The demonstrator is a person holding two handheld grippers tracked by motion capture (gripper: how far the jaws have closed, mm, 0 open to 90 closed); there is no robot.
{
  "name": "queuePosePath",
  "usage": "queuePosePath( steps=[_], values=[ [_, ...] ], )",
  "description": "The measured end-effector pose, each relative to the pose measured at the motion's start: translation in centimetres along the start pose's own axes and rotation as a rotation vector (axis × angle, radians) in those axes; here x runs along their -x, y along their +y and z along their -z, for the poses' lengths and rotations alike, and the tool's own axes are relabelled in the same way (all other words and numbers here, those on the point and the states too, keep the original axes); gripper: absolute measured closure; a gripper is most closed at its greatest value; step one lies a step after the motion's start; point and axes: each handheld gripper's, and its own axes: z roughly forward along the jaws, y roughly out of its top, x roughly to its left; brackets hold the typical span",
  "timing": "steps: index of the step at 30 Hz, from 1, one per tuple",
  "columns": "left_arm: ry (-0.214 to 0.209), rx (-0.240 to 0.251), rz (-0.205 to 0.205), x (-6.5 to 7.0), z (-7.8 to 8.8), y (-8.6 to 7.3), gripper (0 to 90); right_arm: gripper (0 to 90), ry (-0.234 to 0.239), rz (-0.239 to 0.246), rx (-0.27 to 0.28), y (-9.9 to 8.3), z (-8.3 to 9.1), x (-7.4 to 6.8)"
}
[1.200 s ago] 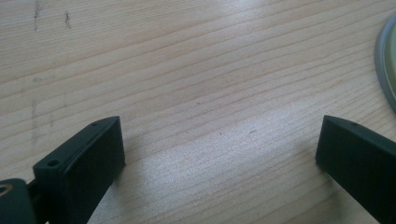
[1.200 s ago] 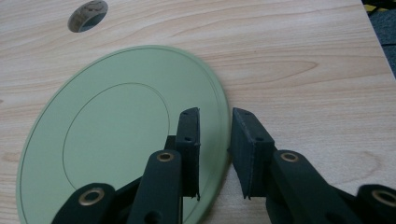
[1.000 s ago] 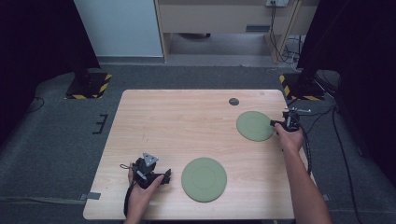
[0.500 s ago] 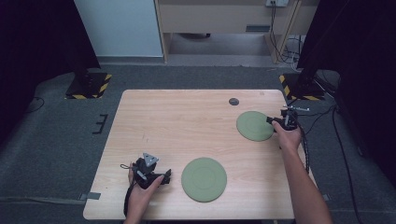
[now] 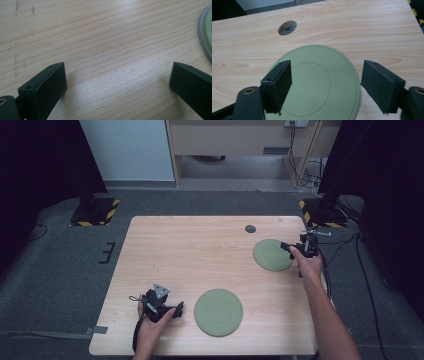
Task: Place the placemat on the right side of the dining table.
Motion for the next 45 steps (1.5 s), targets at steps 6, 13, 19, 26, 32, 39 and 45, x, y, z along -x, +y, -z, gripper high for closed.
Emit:
queuePosePath(
  steps=[6,13,19,26,32,39,45],
  values=[
    [-0.002,0.0,-0.001,0.0,0.0,0.0,0.5,16.0,0.042,-0.01,-0.033,0.1,0.6,-0.2],
    [-0.003,0.001,-0.001,0.0,0.0,0.0,0.4,8.0,0.103,0.021,-0.032,-0.4,2.0,-1.0],
    [-0.005,0.0,-0.004,0.0,0.0,0.0,0.4,6.5,0.131,0.045,-0.014,-0.7,3.5,-1.7],
    [-0.004,0.001,-0.008,0.1,0.0,0.0,0.8,8.1,0.127,0.064,0.0,-0.7,4.7,-2.2],
    [-0.005,0.001,-0.009,0.1,0.0,0.0,0.7,11.2,0.1,0.105,0.017,-1.1,5.2,-2.6],
    [-0.006,0.001,-0.01,0.1,0.0,0.0,0.7,11.3,0.114,0.135,0.029,-1.9,5.8,-3.1],
    [-0.01,0.001,-0.014,0.2,0.1,-0.1,0.7,11.4,0.105,0.168,0.033,-3.3,6.5,-3.5]
  ],
)
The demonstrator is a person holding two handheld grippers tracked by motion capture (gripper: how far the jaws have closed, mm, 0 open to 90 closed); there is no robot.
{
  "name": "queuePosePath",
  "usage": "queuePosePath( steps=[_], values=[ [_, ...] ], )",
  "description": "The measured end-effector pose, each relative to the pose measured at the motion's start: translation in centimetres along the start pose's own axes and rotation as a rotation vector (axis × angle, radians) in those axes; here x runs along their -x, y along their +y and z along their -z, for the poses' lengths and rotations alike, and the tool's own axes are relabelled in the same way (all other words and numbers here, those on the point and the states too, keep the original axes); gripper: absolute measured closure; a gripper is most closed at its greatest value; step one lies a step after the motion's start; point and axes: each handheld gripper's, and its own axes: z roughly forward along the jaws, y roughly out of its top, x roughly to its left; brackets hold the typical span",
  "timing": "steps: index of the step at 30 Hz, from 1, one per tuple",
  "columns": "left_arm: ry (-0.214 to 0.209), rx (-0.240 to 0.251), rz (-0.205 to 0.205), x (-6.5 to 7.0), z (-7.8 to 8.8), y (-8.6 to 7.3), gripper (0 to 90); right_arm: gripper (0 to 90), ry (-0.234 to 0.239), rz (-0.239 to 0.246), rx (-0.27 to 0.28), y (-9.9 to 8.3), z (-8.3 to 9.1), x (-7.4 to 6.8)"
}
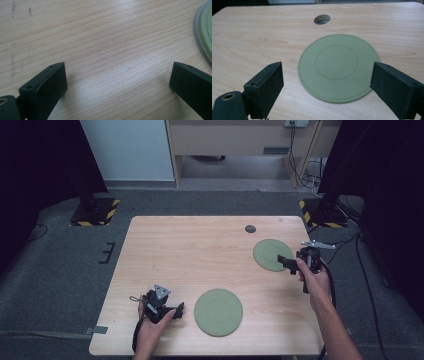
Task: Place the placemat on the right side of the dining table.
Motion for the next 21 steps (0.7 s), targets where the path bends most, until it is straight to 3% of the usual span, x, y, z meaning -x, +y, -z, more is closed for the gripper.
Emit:
queuePosePath(
  steps=[21],
  values=[
    [-0.009,0.0,-0.008,0.1,0.1,-0.1,0.6,11.3,0.048,0.099,-0.018,-3.9,1.4,-2.4]
  ],
)
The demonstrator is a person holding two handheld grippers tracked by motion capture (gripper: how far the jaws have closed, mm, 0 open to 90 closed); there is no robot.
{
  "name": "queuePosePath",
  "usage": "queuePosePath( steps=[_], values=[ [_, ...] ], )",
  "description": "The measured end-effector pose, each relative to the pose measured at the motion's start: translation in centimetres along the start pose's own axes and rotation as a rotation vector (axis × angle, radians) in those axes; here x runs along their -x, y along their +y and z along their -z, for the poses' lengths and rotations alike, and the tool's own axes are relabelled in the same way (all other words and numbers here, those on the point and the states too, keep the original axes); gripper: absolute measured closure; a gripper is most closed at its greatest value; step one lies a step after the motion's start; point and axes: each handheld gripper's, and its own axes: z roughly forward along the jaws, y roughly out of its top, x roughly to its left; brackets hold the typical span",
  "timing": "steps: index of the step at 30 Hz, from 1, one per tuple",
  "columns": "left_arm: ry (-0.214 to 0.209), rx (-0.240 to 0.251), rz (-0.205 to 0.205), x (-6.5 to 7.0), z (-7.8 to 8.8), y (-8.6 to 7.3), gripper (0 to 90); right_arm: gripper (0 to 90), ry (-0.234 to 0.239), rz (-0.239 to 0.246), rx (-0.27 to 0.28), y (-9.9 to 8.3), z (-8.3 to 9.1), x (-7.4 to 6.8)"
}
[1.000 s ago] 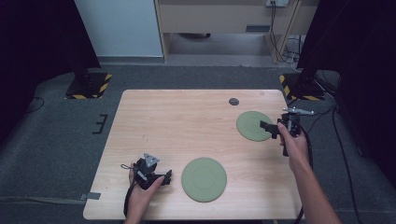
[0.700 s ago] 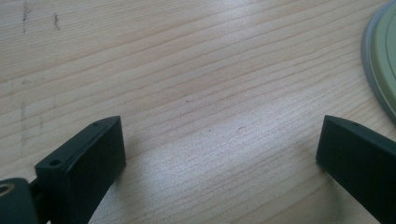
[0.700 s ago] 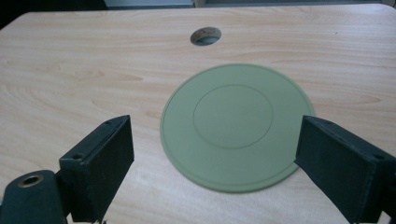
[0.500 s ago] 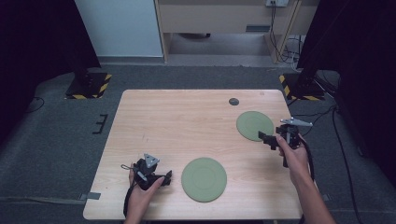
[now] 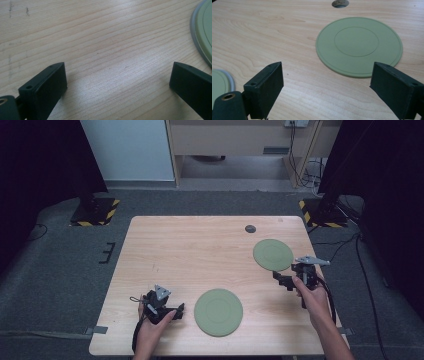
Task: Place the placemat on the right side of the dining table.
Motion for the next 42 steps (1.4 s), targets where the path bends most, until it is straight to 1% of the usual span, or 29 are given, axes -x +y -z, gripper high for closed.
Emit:
queuePosePath(
  steps=[6,12,16,27,34,42],
  values=[
    [0.0,0.0,0.0,0.0,0.0,0.0,0.6,10.6,0.011,0.022,-0.014,-0.8,0.2,-0.7],
    [0.0,0.0,0.0,0.0,0.0,0.0,0.6,10.2,0.01,0.035,-0.023,-1.4,0.3,-0.8],
    [0.001,0.0,0.0,0.0,0.0,0.0,0.6,10.1,0.01,0.044,-0.038,-1.9,0.3,-0.9],
    [0.001,0.0,0.001,0.0,0.0,0.0,0.6,9.6,0.03,0.074,-0.068,-3.2,-0.1,-1.7],
    [0.002,0.0,0.002,0.0,0.0,0.0,0.6,9.7,0.046,0.082,-0.082,-3.7,-0.2,-2.3],
    [0.002,0.0,0.002,0.0,0.0,0.0,0.6,9.6,0.057,0.104,-0.097,-4.4,-0.2,-3.0]
  ],
)
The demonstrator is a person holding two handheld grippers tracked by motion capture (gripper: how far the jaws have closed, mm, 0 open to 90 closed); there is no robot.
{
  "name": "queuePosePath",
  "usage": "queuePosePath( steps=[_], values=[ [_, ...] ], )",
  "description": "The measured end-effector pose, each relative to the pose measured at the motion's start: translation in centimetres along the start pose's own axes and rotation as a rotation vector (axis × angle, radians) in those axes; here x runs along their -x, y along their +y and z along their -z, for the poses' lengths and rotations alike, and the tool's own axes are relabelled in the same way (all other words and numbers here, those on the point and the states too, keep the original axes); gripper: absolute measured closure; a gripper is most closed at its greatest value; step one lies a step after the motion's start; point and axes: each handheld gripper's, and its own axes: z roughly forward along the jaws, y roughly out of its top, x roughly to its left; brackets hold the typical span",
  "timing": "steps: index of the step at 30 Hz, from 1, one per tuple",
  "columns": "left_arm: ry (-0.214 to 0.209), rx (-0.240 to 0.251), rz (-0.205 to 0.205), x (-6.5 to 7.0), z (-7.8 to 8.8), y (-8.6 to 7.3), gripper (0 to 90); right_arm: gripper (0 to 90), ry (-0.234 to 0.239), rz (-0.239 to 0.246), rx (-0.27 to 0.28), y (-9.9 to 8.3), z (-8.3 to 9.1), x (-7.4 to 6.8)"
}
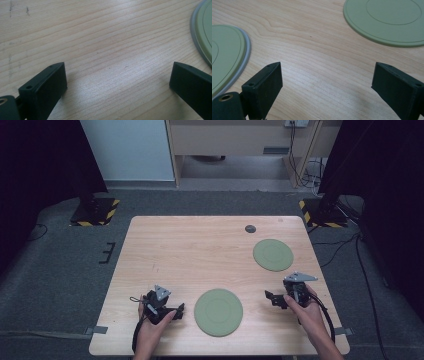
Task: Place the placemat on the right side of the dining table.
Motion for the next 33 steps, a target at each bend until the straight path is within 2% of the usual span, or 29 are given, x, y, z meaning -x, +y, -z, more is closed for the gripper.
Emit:
queuePosePath(
  steps=[13,19,25,28,30,33],
  values=[
    [0.001,0.0,0.001,0.0,0.0,0.0,0.6,9.4,0.007,-0.004,-0.021,-1.0,-0.9,-0.7],
    [0.001,0.0,0.001,0.0,0.0,0.0,0.6,9.1,-0.015,0.007,-0.039,-1.4,-2.0,-1.3],
    [0.0,0.0,0.001,0.0,0.0,0.0,0.6,6.7,-0.077,0.064,-0.056,-1.3,-2.7,-2.1],
    [0.0,-0.001,0.001,0.0,0.0,0.0,0.6,4.8,-0.08,0.058,-0.061,-1.3,-2.8,-2.1],
    [-0.001,0.0,0.001,0.0,0.0,0.0,0.5,0.3,-0.09,0.043,-0.076,-1.2,-2.9,-2.0],
    [0.0,0.0,0.001,0.0,0.0,0.0,0.5,0.4,-0.092,0.039,-0.077,-1.2,-3.0,-2.1]
  ],
)
